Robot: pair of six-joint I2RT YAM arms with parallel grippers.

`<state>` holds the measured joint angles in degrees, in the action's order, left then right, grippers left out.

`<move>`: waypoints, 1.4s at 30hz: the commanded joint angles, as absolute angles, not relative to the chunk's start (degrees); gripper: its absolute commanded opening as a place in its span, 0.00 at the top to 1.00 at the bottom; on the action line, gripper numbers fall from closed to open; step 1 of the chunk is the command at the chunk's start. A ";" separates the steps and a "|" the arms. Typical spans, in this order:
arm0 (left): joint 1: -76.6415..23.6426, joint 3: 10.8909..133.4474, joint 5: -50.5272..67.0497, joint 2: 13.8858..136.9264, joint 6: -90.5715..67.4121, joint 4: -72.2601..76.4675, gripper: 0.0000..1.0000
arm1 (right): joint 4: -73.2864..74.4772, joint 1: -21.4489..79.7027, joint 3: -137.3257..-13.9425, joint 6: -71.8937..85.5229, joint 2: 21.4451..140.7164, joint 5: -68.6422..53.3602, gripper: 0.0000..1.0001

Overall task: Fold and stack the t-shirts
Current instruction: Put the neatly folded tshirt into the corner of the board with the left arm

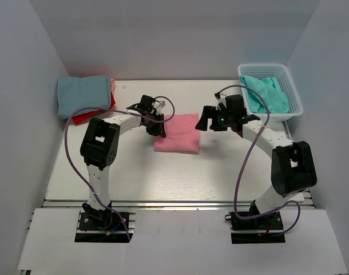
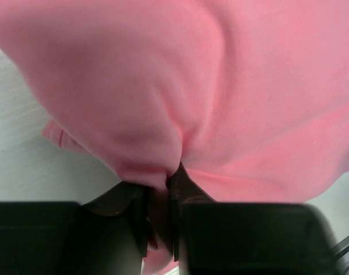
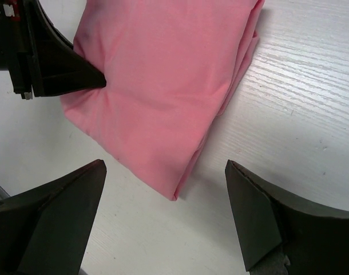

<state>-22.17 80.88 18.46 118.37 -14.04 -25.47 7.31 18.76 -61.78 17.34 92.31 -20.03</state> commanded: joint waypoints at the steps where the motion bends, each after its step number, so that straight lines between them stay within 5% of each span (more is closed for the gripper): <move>1: -23.90 80.51 14.06 122.78 -11.88 -29.18 0.77 | 6.77 18.46 -61.00 16.08 89.04 -18.20 0.10; 2: -23.91 81.55 14.06 122.78 -11.34 -29.18 0.98 | 6.51 18.54 -61.00 16.17 89.12 -18.28 0.10; 3: -23.91 83.82 11.97 122.78 -11.34 -30.31 1.00 | 6.68 18.54 -60.82 16.26 88.77 -18.28 0.10; 14: -22.24 95.17 -1.21 110.05 8.23 -31.03 1.00 | 4.92 18.54 -59.77 16.26 87.19 -17.49 0.10; 33: -12.66 125.05 -12.74 113.55 27.33 -43.59 1.00 | 4.22 18.46 -60.29 17.84 86.22 -18.98 0.10; 42: -4.41 123.66 -13.10 112.41 28.74 -41.40 1.00 | 5.45 18.54 -63.01 18.28 88.42 -20.47 0.10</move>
